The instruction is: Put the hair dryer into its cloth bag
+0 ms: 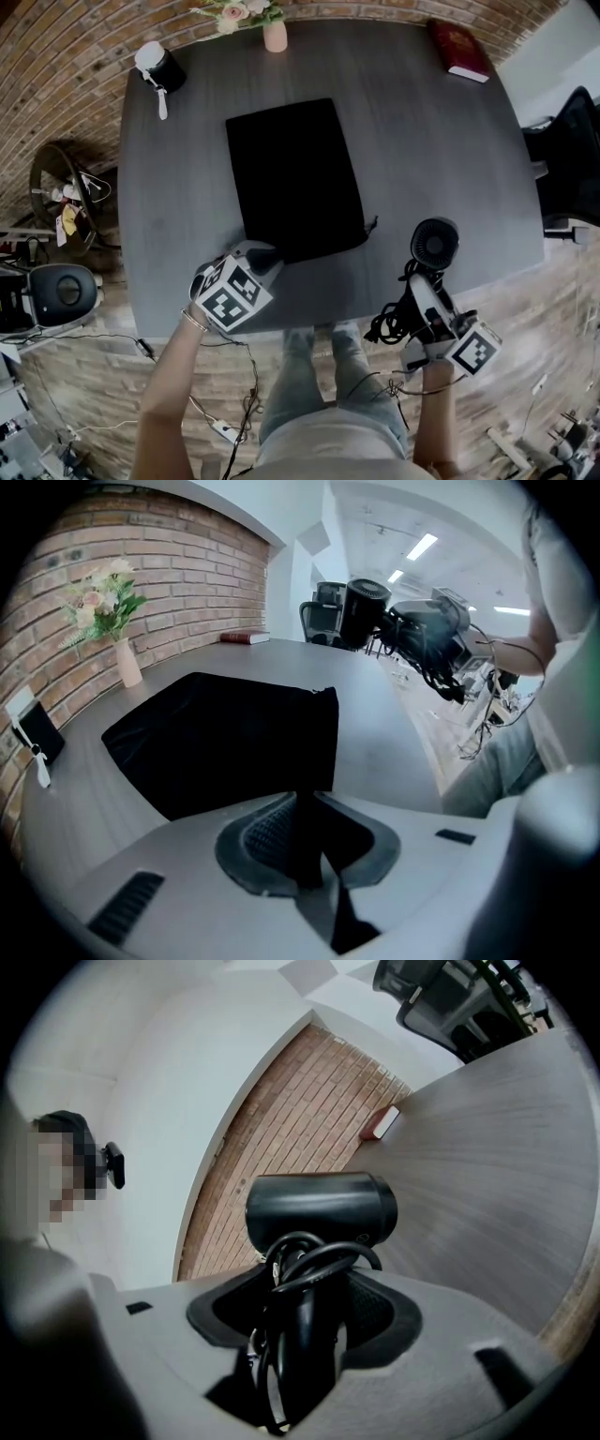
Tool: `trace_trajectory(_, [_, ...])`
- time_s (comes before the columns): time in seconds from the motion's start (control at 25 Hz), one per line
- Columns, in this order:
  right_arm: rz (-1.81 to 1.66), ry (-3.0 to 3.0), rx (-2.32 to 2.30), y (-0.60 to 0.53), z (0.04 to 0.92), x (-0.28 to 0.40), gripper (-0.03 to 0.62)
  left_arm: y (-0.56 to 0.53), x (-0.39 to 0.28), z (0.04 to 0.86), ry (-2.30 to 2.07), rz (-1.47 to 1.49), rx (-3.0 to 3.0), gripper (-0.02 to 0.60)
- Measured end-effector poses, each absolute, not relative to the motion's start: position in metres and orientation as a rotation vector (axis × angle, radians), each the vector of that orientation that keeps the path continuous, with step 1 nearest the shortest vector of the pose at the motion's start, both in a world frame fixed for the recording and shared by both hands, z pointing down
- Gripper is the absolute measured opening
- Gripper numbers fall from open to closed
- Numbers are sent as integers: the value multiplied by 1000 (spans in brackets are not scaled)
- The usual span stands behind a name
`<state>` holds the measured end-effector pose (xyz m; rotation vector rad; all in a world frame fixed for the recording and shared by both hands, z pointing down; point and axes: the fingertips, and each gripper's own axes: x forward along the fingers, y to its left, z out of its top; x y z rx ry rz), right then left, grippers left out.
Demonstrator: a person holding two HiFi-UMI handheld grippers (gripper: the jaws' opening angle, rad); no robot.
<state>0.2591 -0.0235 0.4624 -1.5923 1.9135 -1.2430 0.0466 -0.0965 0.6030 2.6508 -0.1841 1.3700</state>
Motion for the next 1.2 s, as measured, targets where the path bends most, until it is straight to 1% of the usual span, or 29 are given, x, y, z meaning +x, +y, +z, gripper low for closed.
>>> trace_trajectory(0.44, [-1270, 1912, -1587, -28, 463, 257, 236, -103, 45, 599, -237, 1274, 2600, 25])
trace_trajectory(0.84, [-1334, 2136, -1522, -27, 460, 239, 235, -108, 47, 577, -402, 1116, 2555, 20])
trace_trajectory(1.2, [-1366, 2417, -1378, -28, 458, 205, 235, -122, 44, 552, -599, 963, 2521, 20])
